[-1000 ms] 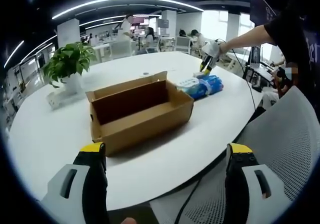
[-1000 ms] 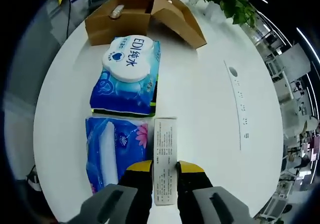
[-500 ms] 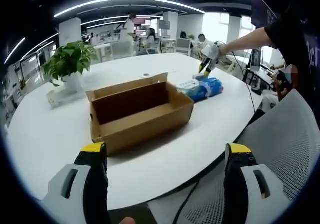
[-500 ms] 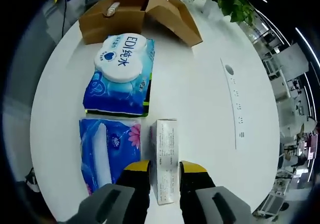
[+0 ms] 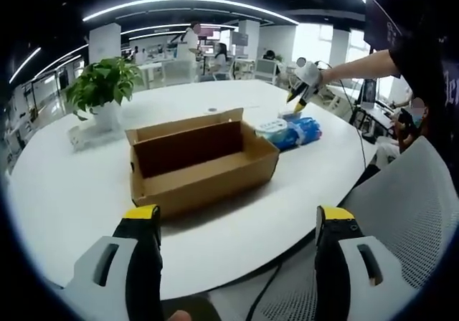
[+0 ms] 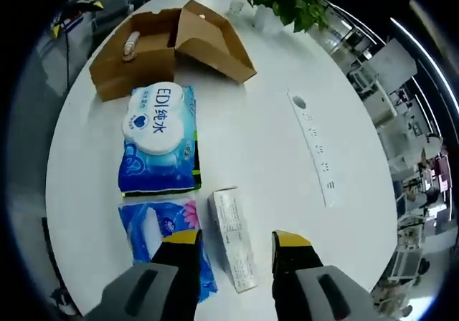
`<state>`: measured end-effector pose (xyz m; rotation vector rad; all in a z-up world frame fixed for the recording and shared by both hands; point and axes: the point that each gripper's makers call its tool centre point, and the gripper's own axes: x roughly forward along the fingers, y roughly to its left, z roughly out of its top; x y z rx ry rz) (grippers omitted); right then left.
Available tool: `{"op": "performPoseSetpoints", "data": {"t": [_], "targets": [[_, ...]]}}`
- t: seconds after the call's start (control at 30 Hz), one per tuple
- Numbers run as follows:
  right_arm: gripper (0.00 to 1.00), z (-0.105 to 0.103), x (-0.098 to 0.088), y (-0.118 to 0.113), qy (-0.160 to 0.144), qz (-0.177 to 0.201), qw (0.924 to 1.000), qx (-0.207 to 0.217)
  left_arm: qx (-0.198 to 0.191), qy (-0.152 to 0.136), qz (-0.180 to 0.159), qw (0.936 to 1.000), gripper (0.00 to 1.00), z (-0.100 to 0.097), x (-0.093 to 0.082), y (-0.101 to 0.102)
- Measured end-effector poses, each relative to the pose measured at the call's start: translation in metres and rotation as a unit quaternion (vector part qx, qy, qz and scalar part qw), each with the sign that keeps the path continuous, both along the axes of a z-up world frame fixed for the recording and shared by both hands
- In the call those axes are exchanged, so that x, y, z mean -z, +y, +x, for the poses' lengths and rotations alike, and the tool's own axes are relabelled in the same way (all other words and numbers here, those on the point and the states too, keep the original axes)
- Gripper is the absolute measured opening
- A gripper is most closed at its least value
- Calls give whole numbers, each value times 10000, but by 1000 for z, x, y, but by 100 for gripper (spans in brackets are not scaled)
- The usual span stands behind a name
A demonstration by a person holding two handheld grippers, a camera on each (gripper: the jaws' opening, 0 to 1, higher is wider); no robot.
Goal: Operate the shoe box by opening the lid, removing the specified soft item, and placing it in the target area until the item is outside and the box remains undamaged.
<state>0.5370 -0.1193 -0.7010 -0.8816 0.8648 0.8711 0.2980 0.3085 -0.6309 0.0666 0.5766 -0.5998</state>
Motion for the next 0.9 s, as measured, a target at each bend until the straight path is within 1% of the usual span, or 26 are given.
{"op": "performPoseSetpoints", "data": {"t": [0.07,0.13,0.3,0.37,0.43,0.57,0.67,0.7,0.77,0.83,0.9], "targets": [[37,-5,-4,3,-18,187,9997,179,-30,54,-66,10000,84,0,1,1],[39,-9,-9,5,-76,323,9991,261,-65,114,-101,9999,84,0,2,2],[42,-22,-24,10,-200,718,9955,592,-115,108,-256,9995,81,1,0,2],[43,-28,-28,13,-241,808,9943,658,-130,98,-286,9995,80,1,-1,1],[44,-34,-32,17,-292,958,9920,764,-135,97,-276,9995,78,0,-2,1],[47,-50,-42,31,-425,1405,9841,1004,-114,55,-259,9996,75,2,-3,1],[48,-65,-44,43,-432,1641,9795,1084,-40,51,-209,9998,73,5,-3,1],[49,-72,-43,47,-421,1684,9793,1038,-14,60,-180,9998,72,6,-2,1],[50,-81,-42,52,-448,1728,9784,1046,35,41,-144,9999,72,9,-2,1],[51,-92,-43,61,-455,1868,9751,1103,104,23,-75,9999,71,13,-2,2],[53,-101,-41,68,-434,1936,9738,1110,164,15,-30,9999,71,18,-2,3]]}}
